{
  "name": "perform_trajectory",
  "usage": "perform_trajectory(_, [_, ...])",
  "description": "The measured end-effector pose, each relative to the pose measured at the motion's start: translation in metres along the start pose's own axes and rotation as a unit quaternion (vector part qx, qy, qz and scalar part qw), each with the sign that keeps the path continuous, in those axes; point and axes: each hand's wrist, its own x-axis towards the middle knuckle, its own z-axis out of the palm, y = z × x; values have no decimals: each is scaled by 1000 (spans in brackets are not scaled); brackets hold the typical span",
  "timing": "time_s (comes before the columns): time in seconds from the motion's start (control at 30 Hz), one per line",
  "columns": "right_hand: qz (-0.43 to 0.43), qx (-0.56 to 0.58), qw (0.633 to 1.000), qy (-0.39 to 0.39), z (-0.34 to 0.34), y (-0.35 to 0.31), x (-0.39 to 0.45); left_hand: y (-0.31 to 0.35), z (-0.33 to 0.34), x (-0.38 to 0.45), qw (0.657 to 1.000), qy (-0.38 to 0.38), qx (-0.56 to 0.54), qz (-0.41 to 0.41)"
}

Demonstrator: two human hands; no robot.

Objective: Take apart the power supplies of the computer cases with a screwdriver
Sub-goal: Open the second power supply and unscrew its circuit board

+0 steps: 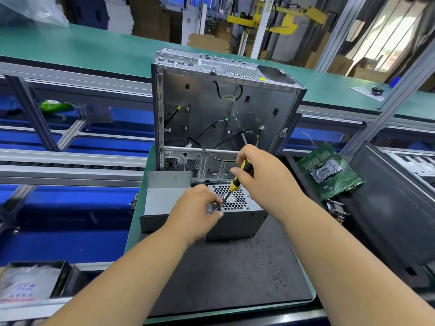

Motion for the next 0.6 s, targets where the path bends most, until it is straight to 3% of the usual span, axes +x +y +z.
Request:
perform_trajectory(0.33, [27, 51, 997, 56, -4, 9, -10, 8, 1, 4, 999, 27, 41, -14])
perform_trajectory(0.6, [61, 120, 985, 111, -5, 32, -15, 20, -2, 11, 963, 15, 244, 112])
